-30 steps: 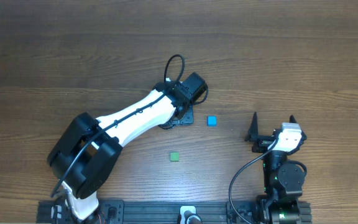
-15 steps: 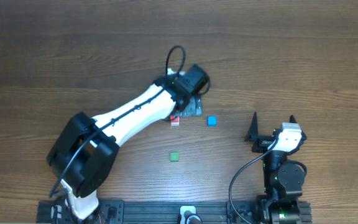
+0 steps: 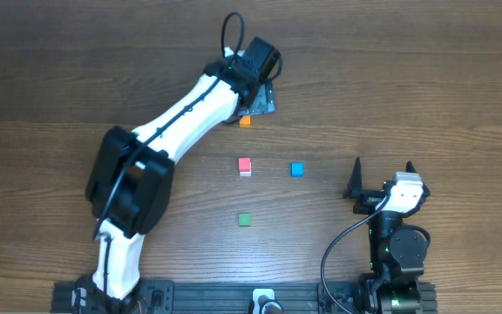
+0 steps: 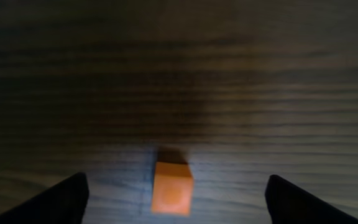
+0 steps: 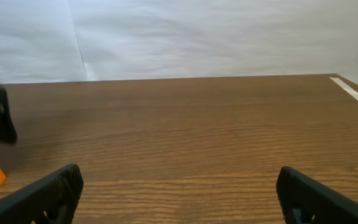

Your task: Stack Cubes

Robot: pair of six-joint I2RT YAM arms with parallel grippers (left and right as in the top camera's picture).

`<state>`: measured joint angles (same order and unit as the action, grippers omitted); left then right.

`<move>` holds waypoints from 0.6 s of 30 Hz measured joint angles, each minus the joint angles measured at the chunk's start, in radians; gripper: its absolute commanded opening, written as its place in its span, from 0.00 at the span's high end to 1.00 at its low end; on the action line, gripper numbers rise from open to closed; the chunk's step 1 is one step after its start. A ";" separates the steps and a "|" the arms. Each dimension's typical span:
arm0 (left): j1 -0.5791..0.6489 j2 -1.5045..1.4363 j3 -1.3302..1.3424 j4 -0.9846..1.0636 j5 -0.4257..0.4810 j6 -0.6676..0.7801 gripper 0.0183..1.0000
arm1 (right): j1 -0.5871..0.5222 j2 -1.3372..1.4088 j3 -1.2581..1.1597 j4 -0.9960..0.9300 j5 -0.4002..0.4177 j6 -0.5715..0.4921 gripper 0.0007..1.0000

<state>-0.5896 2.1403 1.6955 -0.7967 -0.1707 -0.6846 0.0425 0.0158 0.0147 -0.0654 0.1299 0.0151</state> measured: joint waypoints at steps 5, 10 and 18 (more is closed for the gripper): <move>-0.002 0.070 0.000 -0.002 0.002 0.012 0.21 | 0.000 0.000 0.000 0.000 0.000 0.000 0.01; -0.003 0.076 0.001 -0.002 0.002 0.012 0.29 | 0.000 0.000 0.000 0.000 0.000 -0.001 0.01; -0.006 0.078 0.001 -0.001 0.002 0.013 0.42 | 0.000 0.000 0.000 0.000 0.000 -0.001 0.01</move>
<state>-0.5953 2.2181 1.6962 -0.7979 -0.1688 -0.6712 0.0425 0.0158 0.0147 -0.0654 0.1299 0.0143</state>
